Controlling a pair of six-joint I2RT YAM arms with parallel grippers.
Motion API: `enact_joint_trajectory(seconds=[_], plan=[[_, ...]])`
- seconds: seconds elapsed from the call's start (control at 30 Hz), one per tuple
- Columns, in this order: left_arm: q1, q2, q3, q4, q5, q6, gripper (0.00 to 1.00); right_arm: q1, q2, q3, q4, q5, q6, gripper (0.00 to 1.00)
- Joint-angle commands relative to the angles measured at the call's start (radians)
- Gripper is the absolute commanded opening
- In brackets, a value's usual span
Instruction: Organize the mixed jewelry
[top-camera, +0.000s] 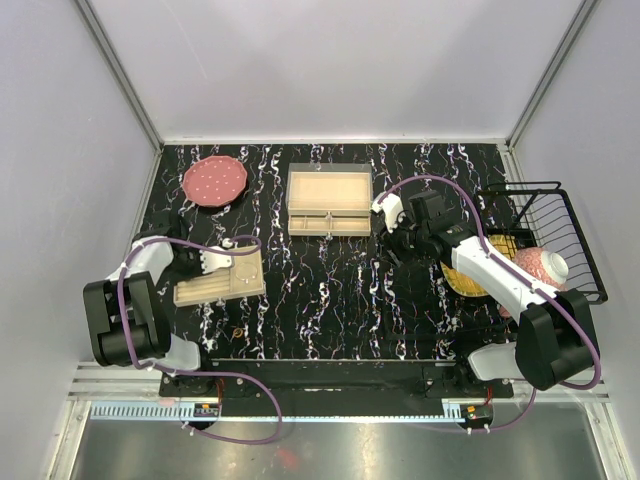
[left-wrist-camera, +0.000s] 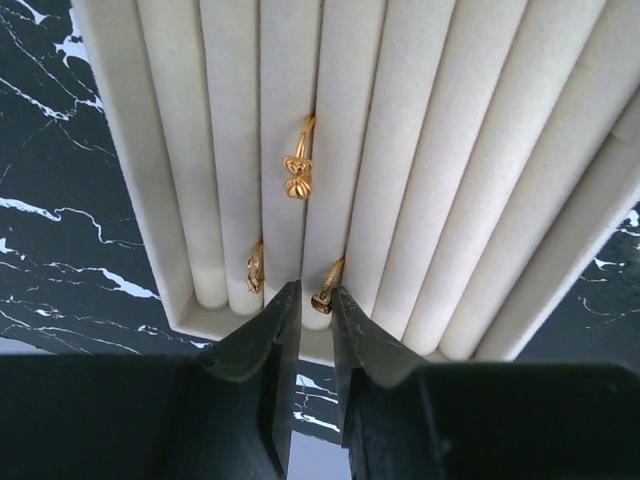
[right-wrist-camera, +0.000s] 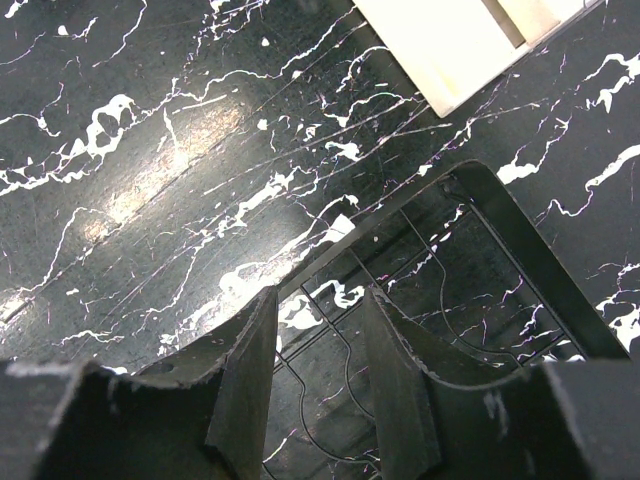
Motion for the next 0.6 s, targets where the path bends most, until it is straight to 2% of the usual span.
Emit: enact_joint_trajectory(seconds=[0.0, 0.37, 0.57], plan=[[0.001, -0.058, 0.036, -0.041, 0.013, -0.016, 0.24, -0.004, -0.018, 0.019, -0.003, -0.014, -0.004, 0.45], [-0.001, -0.122, 0.128, -0.133, 0.014, -0.027, 0.27, -0.004, -0.027, 0.025, -0.007, -0.02, -0.001, 0.46], [-0.019, -0.182, 0.197, -0.257, 0.16, -0.11, 0.28, -0.004, -0.005, 0.035, -0.018, -0.038, 0.013, 0.46]])
